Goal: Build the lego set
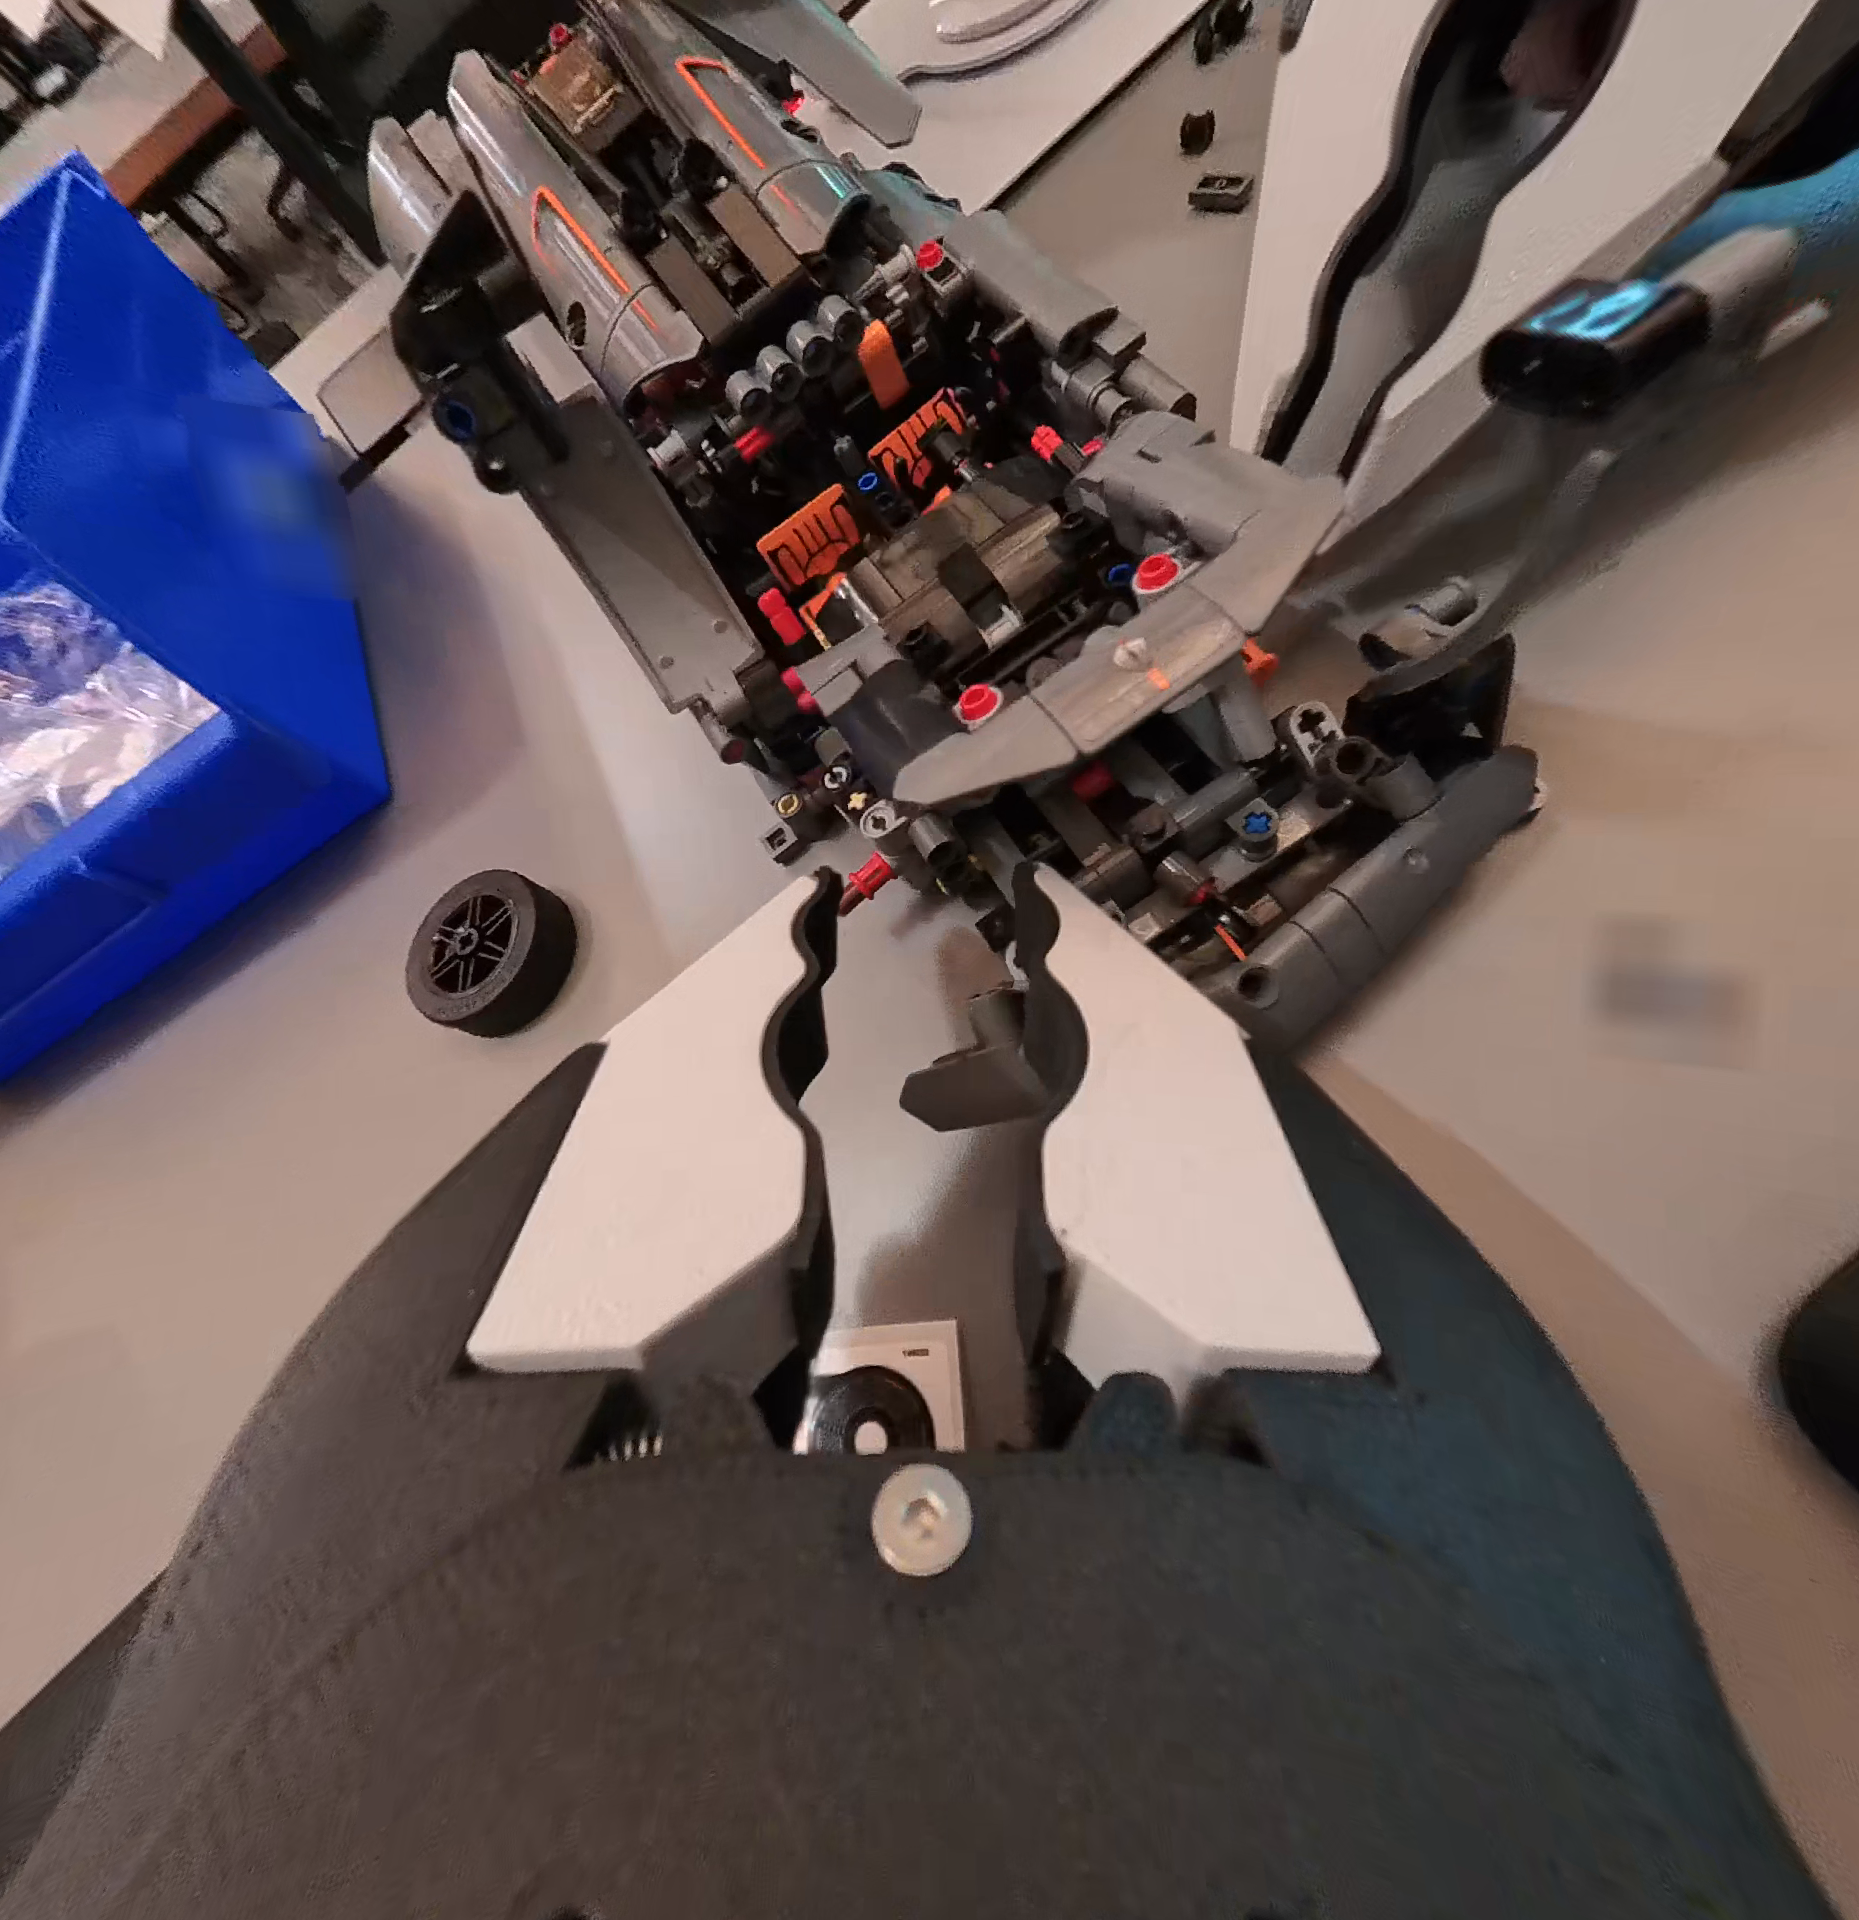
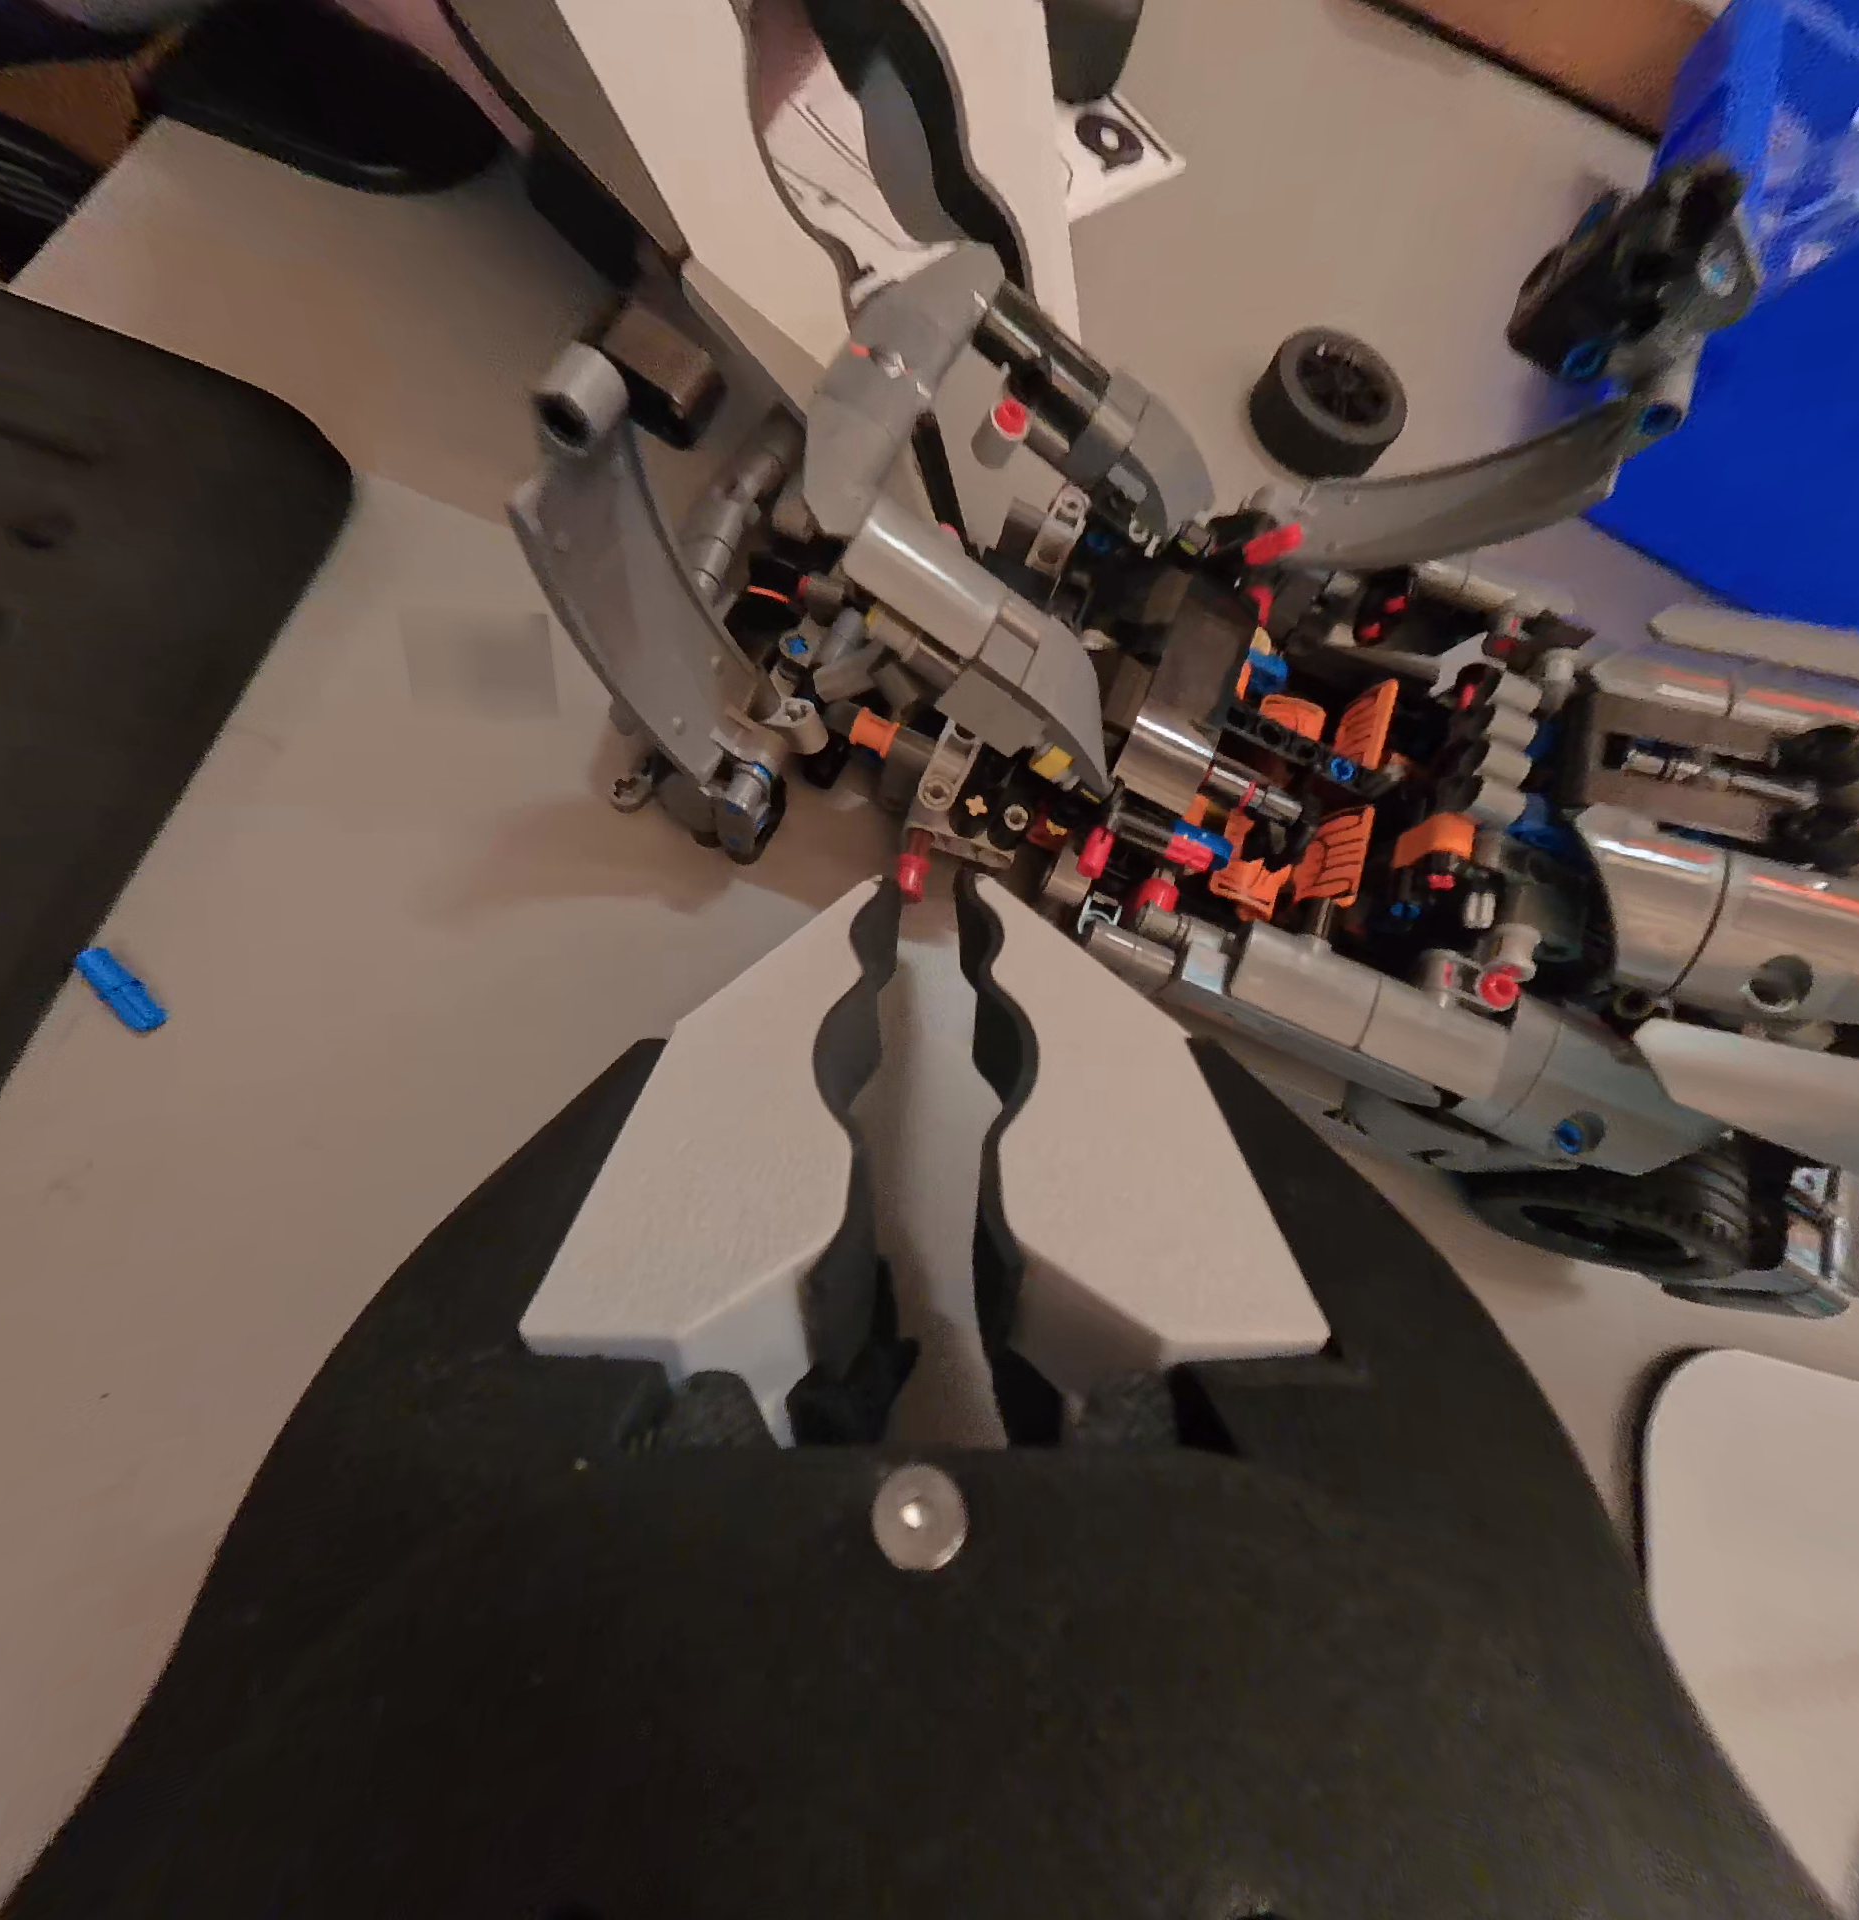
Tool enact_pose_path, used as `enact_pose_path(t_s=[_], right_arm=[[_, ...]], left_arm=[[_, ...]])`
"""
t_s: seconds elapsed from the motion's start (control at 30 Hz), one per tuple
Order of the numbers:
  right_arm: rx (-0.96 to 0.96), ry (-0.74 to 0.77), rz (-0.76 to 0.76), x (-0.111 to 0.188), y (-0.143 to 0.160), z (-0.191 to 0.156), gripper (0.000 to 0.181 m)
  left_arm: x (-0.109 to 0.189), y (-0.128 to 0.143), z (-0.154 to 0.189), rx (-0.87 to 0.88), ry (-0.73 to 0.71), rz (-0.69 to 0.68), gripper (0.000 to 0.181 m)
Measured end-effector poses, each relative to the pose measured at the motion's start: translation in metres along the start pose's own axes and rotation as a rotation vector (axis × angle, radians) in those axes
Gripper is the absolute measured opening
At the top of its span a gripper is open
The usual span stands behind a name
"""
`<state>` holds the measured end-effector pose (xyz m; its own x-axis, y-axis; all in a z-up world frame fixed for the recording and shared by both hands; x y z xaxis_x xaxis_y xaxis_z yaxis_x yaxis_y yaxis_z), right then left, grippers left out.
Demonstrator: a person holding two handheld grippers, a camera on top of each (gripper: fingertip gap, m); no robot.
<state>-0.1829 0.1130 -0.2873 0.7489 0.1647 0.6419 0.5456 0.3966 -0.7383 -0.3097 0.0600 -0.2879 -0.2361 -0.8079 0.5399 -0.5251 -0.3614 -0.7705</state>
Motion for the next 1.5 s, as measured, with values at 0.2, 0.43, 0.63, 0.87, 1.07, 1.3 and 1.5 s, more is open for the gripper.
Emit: enact_pose_path(t_s=[0.2,0.43,0.63,0.87,1.07,1.3,1.5], right_arm=[[0.148,0.013,0.076,-0.001,-0.012,-0.013,0.010],[0.250,0.119,0.079,-0.010,-0.019,-0.013,0.012],[0.366,0.181,0.068,-0.016,-0.018,-0.012,0.006],[0.487,0.200,0.079,-0.017,-0.019,-0.013,0.000],[0.491,0.182,0.089,-0.016,-0.019,-0.014,0.000],[0.232,0.071,0.060,-0.013,-0.010,-0.012,0.007],[-0.063,0.027,0.131,-0.014,-0.019,-0.008,0.004]], left_arm=[[-0.004,-0.001,0.000,-0.010,0.032,-0.002,0.029],[-0.007,-0.002,0.003,-0.034,0.040,-0.007,0.021],[-0.008,-0.003,0.006,-0.053,0.045,-0.005,0.016],[-0.009,-0.003,0.005,-0.054,0.043,-0.005,0.015],[-0.009,-0.003,0.005,-0.061,0.035,-0.004,0.015],[-0.009,-0.004,0.006,-0.074,0.027,-0.001,0.015],[-0.010,-0.005,0.006,-0.084,0.025,0.002,0.015]])
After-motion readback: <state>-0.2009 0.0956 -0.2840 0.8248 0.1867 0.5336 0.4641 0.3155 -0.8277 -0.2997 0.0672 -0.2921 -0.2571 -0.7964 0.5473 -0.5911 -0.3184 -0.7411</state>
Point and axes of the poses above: each gripper's, where its closed fingertips meet, x back along the fingers, y out of its underside, z = x × y across the jaws, the point moved 4 cm from there along x, back along the fingers
